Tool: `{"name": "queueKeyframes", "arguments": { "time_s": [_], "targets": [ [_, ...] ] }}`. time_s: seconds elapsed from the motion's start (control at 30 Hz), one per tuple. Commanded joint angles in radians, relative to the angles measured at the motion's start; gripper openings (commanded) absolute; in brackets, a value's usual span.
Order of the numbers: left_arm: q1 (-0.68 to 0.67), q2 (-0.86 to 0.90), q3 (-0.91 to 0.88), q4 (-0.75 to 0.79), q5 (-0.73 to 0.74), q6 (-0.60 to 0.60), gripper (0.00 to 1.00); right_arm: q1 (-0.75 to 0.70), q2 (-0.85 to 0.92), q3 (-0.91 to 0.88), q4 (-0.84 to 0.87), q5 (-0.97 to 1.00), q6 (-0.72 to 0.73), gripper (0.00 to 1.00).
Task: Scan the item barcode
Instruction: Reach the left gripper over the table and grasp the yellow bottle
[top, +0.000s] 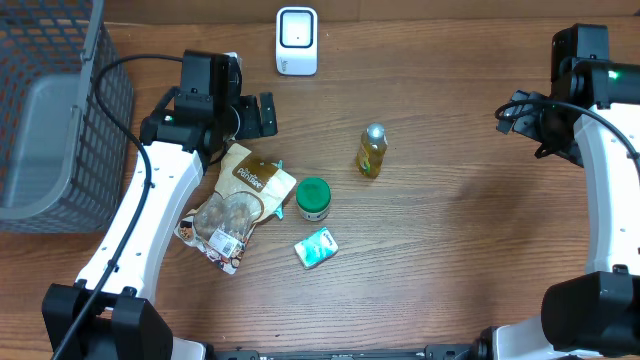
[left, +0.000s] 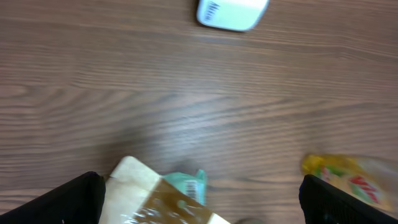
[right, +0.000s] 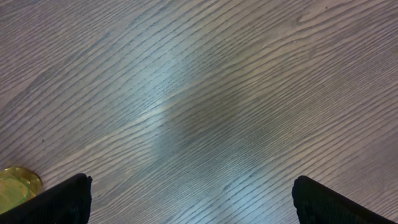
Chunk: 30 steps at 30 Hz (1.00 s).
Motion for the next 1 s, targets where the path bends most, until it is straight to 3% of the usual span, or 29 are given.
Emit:
{"name": "queueKeyframes", "arguments": {
  "time_s": [0.0, 0.13, 0.4, 0.6, 0.83, 0.97],
  "targets": [
    [-0.003, -0.020, 0.016, -0.016, 0.099, -0.113, 1.00, -0.003, -0.038, 0.013, 0.002, 0.007, 0.007, 1.00],
    [-0.020, -0.021, 0.058, -0.090, 0.091, -0.158, 0.90, -0.003, -0.038, 0.013, 0.002, 0.007, 0.007, 1.00],
    [-0.167, -0.013, 0.292, -0.246, 0.018, -0.237, 0.90, -0.003, -0.038, 0.013, 0.002, 0.007, 0.007, 1.00],
    [-0.350, 0.031, 0.362, -0.232, -0.129, -0.325, 0.88, -0.003, -0.038, 0.013, 0.002, 0.007, 0.007, 1.00],
    [-0.505, 0.185, 0.377, -0.179, -0.194, -0.354, 0.84, -0.003, -0.038, 0.013, 0.002, 0.007, 0.007, 1.00],
    [-0.520, 0.323, 0.533, -0.307, -0.191, -0.335, 0.84, -0.003, -0.038, 0.013, 0.002, 0.007, 0.007, 1.00]
  ]
}}
